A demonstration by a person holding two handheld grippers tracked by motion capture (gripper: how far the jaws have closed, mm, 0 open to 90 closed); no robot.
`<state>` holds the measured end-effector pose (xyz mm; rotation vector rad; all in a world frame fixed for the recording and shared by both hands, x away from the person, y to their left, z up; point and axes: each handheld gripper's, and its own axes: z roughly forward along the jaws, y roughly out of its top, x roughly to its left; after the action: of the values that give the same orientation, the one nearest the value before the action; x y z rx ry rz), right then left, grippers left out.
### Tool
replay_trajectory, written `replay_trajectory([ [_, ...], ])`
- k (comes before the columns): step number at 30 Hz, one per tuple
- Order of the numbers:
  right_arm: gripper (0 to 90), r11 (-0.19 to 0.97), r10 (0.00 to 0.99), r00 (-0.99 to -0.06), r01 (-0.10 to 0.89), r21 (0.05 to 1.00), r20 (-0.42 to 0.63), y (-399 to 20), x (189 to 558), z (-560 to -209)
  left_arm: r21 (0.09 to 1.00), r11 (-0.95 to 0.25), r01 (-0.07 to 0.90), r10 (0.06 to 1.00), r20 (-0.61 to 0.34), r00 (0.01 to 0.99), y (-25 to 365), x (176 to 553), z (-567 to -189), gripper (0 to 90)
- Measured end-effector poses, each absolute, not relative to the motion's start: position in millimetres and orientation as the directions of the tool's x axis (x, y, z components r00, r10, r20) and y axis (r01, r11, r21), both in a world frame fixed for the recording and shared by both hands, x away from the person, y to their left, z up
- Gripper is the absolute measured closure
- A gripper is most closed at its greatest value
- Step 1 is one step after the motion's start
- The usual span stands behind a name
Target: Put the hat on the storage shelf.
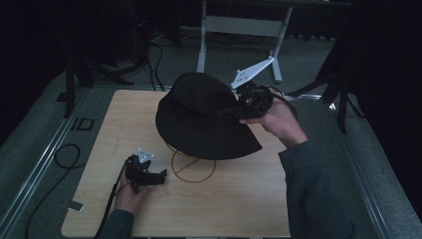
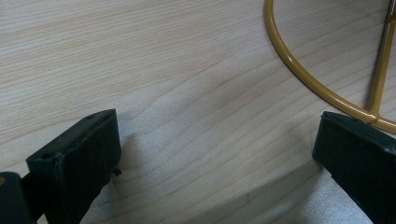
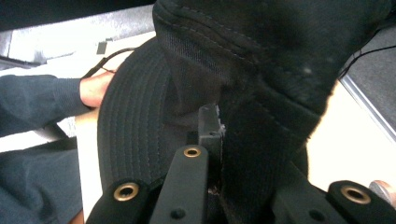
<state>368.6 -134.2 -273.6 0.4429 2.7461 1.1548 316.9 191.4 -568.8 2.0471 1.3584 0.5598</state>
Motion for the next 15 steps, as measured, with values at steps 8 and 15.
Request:
replay_trajectory([
  [8, 86.8, 0.685, 0.287, -0.958, 0.217, 0.696, 0.016, -120.6, 369.7, -284.4, 0.69, -0.286, 0.664, 0.923, 0.013, 0.384, 191.4, 316.9, -568.8, 1.3],
  [15, 82.0, 0.737, 0.27, -0.963, 0.218, 0.64, 0.018, -103.1, 371.5, -300.1, 0.69, -0.288, 0.665, 0.923, 0.014, 0.385, 191.5, 316.9, -568.7, 1.3],
])
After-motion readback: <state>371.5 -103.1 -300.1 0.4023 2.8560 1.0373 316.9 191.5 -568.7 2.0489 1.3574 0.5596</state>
